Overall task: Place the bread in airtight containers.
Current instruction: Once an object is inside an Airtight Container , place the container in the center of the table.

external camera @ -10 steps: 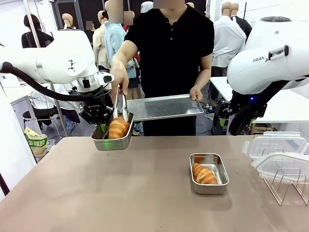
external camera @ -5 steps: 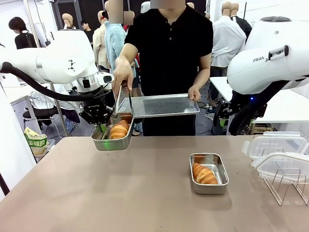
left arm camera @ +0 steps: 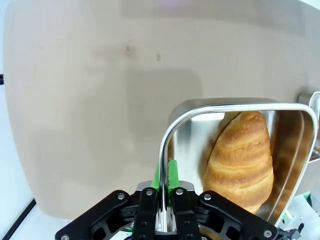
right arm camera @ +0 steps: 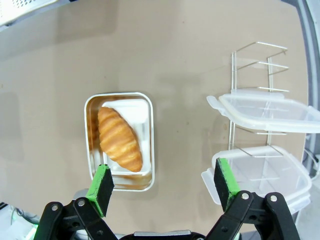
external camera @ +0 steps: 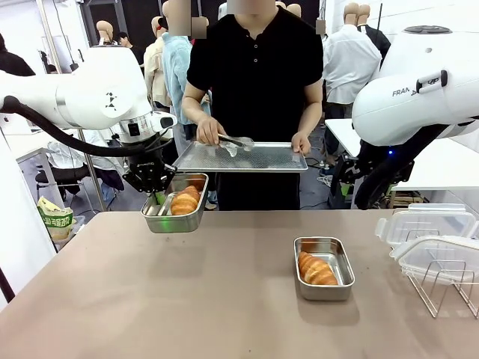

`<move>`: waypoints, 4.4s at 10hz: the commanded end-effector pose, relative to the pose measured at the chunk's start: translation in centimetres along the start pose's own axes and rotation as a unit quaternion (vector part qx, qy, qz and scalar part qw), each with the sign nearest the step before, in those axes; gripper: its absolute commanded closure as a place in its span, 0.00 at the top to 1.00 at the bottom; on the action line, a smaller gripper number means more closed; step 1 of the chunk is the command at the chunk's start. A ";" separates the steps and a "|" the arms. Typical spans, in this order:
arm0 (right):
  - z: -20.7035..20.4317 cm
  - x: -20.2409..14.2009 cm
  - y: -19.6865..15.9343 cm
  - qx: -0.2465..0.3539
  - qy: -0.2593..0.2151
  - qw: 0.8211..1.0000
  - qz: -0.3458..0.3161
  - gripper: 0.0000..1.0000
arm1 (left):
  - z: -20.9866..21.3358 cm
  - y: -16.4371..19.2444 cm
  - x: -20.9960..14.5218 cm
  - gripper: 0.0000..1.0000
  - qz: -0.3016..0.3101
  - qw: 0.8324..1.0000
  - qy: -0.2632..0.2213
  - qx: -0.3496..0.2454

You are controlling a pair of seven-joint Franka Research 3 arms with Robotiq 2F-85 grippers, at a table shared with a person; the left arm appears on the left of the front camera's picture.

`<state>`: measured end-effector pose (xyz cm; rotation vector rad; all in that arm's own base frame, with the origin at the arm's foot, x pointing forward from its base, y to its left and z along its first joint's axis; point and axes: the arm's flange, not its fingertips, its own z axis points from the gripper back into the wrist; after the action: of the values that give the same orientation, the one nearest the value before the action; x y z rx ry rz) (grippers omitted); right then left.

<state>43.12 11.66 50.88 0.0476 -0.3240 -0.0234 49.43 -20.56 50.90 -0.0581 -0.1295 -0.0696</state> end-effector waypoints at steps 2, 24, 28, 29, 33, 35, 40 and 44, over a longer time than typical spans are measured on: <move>0.0 0.0 -0.1 -0.005 0.001 1.000 0.002 1.00 | 0.4 0.1 0.0 0.00 0.002 1.000 -0.003 -0.001; 0.0 0.0 -0.1 -0.005 0.001 1.000 0.002 1.00 | -9.5 -4.4 -2.6 0.00 0.093 0.990 -0.026 0.100; 0.0 0.0 -0.1 -0.005 0.001 1.000 0.002 1.00 | -12.7 -4.3 -3.7 0.00 0.053 0.996 -0.025 0.063; 0.0 0.0 -0.1 -0.005 0.001 1.000 0.002 1.00 | -13.1 -4.1 -3.5 0.00 0.047 0.998 -0.009 0.035; 0.0 0.0 -0.1 -0.005 0.001 1.000 0.002 1.00 | -14.9 -3.6 -3.4 0.00 0.046 0.999 0.009 0.024; 0.0 0.0 -0.1 -0.005 0.001 1.000 0.002 1.00 | -15.5 -3.3 -3.4 0.00 0.033 0.999 0.011 0.022; 0.0 0.0 -0.1 -0.005 0.001 1.000 0.002 1.00 | -17.3 -2.3 -3.3 0.00 0.036 0.999 0.022 0.022; 0.0 0.0 -0.1 -0.005 0.001 1.000 0.002 1.00 | -17.6 -2.1 -3.2 0.44 0.039 0.999 0.027 0.020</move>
<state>43.13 11.61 50.87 0.0458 -0.3239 -0.0250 48.32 -23.85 32.99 0.0126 -0.0717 0.0224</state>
